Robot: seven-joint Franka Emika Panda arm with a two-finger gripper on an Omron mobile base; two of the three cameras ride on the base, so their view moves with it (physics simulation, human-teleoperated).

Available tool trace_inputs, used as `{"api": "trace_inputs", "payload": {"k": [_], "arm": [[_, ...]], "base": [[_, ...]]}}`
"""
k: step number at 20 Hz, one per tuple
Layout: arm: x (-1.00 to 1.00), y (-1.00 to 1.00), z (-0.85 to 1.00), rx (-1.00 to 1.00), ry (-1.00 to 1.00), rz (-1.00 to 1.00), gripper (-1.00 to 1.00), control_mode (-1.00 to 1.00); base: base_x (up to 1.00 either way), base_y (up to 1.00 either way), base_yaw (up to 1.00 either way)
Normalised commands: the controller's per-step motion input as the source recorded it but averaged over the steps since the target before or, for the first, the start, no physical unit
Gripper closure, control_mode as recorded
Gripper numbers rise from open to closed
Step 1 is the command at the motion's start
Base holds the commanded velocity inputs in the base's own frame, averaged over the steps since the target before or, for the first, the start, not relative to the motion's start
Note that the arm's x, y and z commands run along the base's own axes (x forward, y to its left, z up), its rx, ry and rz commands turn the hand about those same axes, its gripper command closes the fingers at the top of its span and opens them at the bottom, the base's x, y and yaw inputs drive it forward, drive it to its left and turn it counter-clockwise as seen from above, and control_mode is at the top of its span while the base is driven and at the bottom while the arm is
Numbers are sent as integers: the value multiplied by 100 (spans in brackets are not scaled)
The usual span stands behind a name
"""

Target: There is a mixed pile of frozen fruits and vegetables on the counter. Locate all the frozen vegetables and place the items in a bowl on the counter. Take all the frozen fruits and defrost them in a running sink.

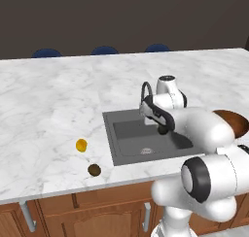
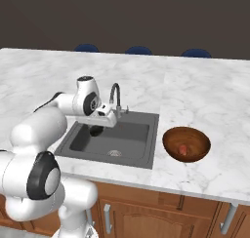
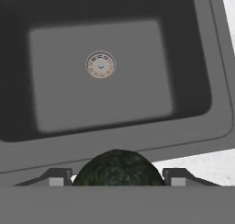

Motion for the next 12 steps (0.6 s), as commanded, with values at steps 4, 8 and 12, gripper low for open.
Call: {"api": "trace_inputs", "payload": {"k": [4,8,12], "arm": [[2,-100,7,0,0,0,100,-100],[19,-91,4,2,5,3,100,-100],[16,-56,17,0,10,10,100,-100]], "base": [[0,0,0],[0,0,0],[0,0,0]]}}
